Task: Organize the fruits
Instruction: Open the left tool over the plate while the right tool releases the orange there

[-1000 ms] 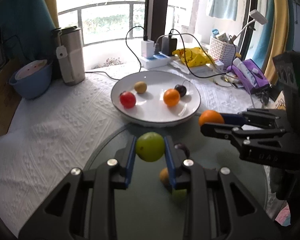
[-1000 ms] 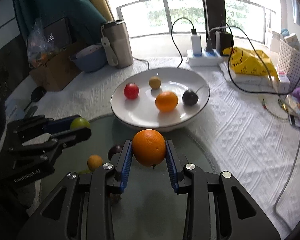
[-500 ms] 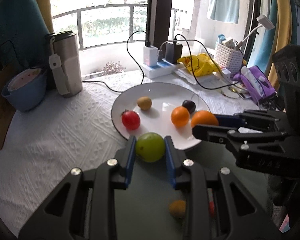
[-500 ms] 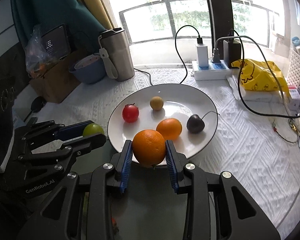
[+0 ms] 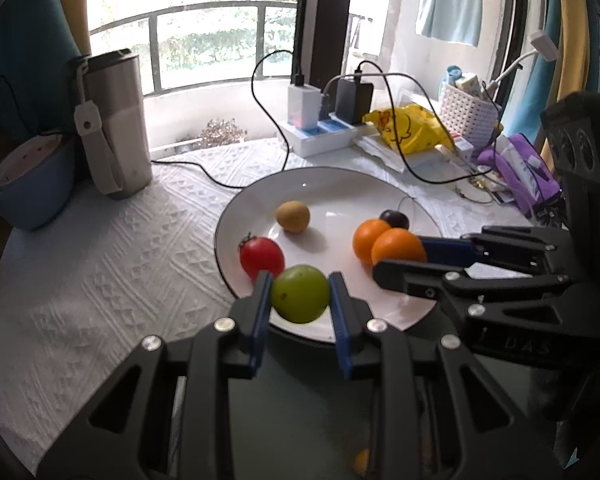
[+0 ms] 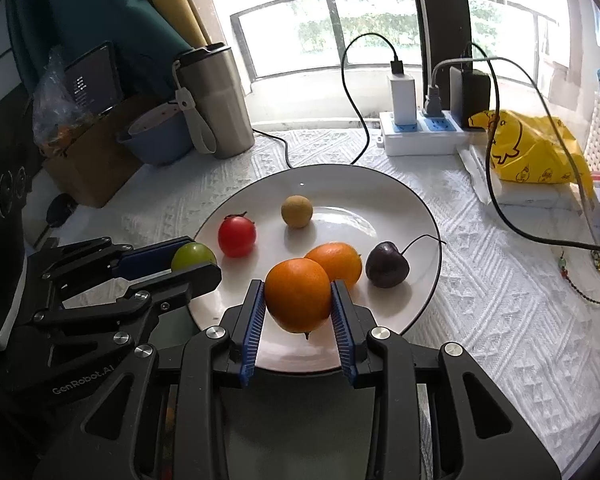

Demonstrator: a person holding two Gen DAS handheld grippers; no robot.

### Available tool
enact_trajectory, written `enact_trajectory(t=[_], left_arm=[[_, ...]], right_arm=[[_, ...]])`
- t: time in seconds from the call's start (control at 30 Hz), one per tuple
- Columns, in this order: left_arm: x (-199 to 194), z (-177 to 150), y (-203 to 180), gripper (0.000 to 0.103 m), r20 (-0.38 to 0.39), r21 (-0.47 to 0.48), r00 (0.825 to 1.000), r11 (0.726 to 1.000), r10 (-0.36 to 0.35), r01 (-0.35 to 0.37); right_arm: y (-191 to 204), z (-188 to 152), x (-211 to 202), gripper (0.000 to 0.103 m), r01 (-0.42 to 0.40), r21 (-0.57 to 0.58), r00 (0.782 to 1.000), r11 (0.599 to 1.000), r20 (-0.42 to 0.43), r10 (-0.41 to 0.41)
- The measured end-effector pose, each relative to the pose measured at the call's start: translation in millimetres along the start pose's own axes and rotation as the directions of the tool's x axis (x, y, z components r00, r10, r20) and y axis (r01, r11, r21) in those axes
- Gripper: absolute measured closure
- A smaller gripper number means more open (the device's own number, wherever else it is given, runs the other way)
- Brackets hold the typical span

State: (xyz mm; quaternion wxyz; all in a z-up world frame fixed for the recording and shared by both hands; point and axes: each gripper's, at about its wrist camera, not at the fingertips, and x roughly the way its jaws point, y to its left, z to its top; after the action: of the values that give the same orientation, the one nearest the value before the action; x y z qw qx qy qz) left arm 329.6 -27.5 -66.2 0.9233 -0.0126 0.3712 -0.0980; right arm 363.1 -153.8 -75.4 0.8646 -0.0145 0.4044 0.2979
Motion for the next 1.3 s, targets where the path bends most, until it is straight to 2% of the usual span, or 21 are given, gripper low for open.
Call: enact_trajectory(t=[0.37,0.63,1.03,1.17,1.27,1.3], left_arm=[[16,3,5,0.074,-0.017,-0.017,1.0,1.0,-0.012,0.011],[19,5,7,0.073,-0.024,-0.026,1.0,0.999,-0.02,0.019],[14,6,6,0.072,-0.039,-0.027,0.999,1.0,-0.011,0.01],[7,5,5,0.069,-0.026,-0.037,0.999,0.999,-0.019,0.018],[2,3,6,0.059,-0.02,-0.058,1.0,0.998,-0.017,0.016],[-1,2,7,0.058,-0.017,-0.067,1.0,0.998,-0.02,0.019]], right_arm=[[-8,9,25,0.068,0.034,0.003,0.999,0.999,-0.011,-0.034],[-15,18,30,0.068,0.094,0.032,0.996,0.995,0.002,-0.095],[-12,16,10,0.068,0.106,0.052,0.994,0.993,0.028,-0.107],[-4,14,1,0.068,0.1,0.048,0.994,0.994,0.038,-0.102],[0,12,-7,0.068,0.098,0.047,0.994,0.994,0.045,-0.1],[0,12,-9,0.068,0.097,0.047,0.994,0.994,0.047,-0.1]])
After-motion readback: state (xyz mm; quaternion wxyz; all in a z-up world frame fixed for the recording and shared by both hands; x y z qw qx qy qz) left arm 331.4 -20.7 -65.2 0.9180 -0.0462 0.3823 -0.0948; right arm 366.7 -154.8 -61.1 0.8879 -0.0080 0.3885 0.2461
